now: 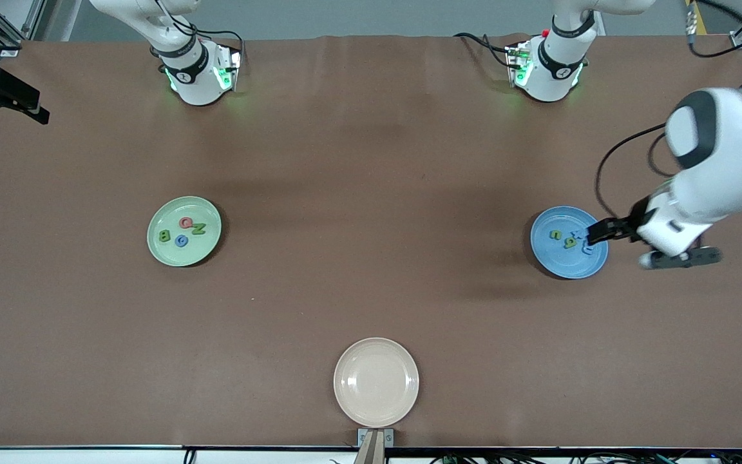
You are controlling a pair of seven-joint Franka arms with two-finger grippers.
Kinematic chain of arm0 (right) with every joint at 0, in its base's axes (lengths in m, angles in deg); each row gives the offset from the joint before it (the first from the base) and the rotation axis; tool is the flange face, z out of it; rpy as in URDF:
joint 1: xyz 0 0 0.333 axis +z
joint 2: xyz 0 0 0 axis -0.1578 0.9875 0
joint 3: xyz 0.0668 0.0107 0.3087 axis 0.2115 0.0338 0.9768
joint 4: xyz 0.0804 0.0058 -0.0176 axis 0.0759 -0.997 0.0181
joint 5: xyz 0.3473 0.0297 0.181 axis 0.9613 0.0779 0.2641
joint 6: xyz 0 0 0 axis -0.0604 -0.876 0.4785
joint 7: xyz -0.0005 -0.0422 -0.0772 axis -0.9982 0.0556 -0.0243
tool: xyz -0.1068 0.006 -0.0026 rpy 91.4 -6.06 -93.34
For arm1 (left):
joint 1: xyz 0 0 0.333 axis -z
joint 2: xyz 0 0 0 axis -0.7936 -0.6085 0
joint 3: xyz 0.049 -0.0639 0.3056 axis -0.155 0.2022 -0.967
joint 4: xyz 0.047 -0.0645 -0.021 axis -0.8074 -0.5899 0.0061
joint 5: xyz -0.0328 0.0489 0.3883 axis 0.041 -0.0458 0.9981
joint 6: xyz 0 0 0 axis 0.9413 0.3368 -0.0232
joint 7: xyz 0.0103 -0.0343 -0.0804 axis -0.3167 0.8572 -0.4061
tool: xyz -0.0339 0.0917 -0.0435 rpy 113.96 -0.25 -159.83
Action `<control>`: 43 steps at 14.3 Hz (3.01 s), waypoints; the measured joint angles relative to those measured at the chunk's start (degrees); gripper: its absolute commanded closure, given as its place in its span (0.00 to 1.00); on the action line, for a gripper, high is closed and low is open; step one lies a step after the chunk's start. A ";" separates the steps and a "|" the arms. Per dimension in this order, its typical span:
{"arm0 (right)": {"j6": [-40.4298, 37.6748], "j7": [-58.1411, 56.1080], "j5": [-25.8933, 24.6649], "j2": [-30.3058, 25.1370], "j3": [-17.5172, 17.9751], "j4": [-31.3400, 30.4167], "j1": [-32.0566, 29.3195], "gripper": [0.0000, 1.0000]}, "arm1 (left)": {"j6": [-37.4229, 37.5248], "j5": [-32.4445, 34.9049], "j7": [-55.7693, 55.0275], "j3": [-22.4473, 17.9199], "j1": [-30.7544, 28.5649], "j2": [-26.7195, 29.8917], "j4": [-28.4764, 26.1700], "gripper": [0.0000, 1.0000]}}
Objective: Sort upper and lower case letters into plates
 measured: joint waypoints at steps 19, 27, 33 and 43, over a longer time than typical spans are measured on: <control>1.13 -1.22 0.25 0.00 0.16 0.07 0.00 0.00 | 11.88 2.95 4.03 13.85 -15.10 12.82 5.02 0.00; 1.14 -1.66 0.32 0.00 0.26 0.07 0.00 0.00 | 15.10 2.95 4.03 13.97 -15.13 12.13 9.21 0.00; 0.92 -1.68 0.30 0.00 0.25 0.07 0.00 0.00 | 19.40 2.96 4.03 14.12 -15.18 7.75 17.32 0.00; 0.98 -3.35 0.25 0.00 0.17 0.07 0.00 0.00 | 19.70 2.96 4.00 14.12 -15.29 7.77 18.54 0.00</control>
